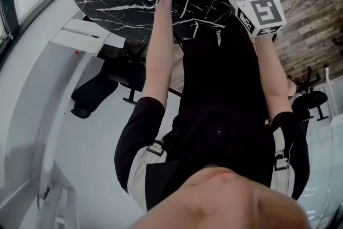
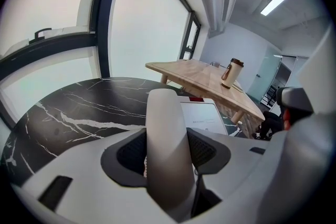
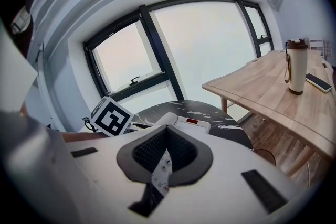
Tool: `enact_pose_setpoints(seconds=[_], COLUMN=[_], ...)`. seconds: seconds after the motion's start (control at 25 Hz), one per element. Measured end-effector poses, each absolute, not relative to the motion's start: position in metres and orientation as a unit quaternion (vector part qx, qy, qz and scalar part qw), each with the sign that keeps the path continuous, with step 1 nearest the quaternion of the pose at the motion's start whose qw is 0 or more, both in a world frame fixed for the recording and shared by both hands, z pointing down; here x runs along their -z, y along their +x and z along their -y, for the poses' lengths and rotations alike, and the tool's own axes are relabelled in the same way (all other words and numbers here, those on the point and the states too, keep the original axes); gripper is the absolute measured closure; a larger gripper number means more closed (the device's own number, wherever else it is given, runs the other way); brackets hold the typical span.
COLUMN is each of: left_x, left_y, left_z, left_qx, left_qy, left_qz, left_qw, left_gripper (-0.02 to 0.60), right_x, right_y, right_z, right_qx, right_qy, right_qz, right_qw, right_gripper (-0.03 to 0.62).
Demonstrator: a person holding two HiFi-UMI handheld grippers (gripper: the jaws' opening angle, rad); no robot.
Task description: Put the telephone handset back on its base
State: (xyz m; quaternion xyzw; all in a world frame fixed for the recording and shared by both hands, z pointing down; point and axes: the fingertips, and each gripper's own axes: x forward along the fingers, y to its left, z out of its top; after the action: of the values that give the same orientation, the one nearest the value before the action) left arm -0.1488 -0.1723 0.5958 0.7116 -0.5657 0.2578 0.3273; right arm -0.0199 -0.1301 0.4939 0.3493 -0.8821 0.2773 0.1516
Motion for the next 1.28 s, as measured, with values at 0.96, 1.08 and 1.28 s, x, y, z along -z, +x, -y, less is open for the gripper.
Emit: enact_pose_setpoints(seconds=[0.96,1.08,1.28], left_x=[-0.590,-0.585,-0.568], left_y=[-0.146,-0.148,-0.150], left_z=[0.171,0.167,0.158], left_qx=[-0.284,-0.284,-0.274], left_qy=[0.718,0.717,0.713], left_qz=[0.571,0.575,0.588], left_qw=[0.278,0.274,0.267], left_gripper=[0.321,0.321,0.321], right_x=[-0.497,-0.495,-0.489], right_y=[-0.013,-0.012,-0.008], right_z=[0.117,0.114,0.109], right_qx=[-0.277,-0.276,-0.270], right_qy=[0.344,0.344,0.341], right_qz=[0.883,0.884,0.887], right_qw=[0.160,0.159,0.154], right_gripper=[0.565,0.565,0.565])
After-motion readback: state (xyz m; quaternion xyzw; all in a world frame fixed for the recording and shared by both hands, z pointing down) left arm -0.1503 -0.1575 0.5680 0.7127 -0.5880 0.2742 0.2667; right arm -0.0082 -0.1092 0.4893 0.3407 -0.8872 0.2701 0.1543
